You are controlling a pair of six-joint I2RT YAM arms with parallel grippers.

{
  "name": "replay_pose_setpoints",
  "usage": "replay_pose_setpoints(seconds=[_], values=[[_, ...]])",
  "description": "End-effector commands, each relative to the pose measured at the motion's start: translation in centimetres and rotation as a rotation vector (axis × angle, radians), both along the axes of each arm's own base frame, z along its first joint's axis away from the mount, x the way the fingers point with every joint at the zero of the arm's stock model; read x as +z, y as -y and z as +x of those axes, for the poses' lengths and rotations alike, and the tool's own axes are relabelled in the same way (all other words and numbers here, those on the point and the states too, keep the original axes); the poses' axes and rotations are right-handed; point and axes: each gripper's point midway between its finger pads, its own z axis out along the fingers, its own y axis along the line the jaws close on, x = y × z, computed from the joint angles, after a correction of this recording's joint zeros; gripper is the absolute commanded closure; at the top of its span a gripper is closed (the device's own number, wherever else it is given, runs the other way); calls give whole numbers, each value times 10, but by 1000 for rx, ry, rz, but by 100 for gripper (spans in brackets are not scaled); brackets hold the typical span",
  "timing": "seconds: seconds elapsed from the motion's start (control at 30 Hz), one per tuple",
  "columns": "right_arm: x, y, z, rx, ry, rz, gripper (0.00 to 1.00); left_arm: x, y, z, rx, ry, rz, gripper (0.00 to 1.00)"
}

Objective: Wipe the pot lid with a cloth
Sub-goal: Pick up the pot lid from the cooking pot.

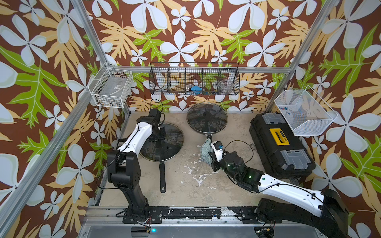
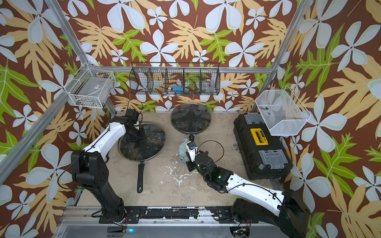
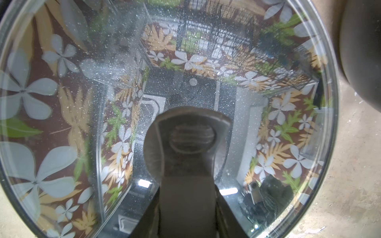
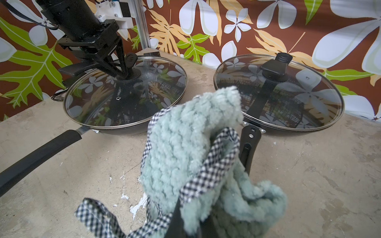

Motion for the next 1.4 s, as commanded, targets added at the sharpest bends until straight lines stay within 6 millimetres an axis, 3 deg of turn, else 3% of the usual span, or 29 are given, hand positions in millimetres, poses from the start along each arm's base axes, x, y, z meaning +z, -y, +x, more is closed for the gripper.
replay_pose_setpoints(seconds=[0.0, 0.13, 0.23, 0.37, 0.53, 0.7, 0.93, 1.07, 1.2, 1.37], values=[[3, 2, 4, -19, 20, 4, 100, -6, -1, 0, -2, -26, 4, 68], [4, 2, 4, -21, 21, 4, 100, -8, -3, 3, 2, -34, 23, 67], [3, 3, 4, -24, 22, -2, 100, -9, -4, 5, 2, -38, 30, 53], [1, 3, 5, -26, 19, -3, 100, -6, -3, 12, 3, -28, 28, 52], [2, 5, 5, -31, 21, 0, 100, -4, -4, 20, 1, -25, 40, 63], [1, 7, 7, -40, 22, -5, 100, -8, -3, 22, -4, -37, 43, 64], [-1, 8, 8, -42, 16, -5, 100, -11, -2, 19, -11, -51, 41, 85], [-3, 7, 7, -37, 10, 0, 100, 3, -6, 19, -4, -6, 52, 100], [-3, 6, 6, -32, 5, 9, 100, 30, -4, 25, -2, 110, 30, 100], [-5, 6, 6, -31, -2, 15, 100, 48, 0, 30, -13, 212, 2, 100]])
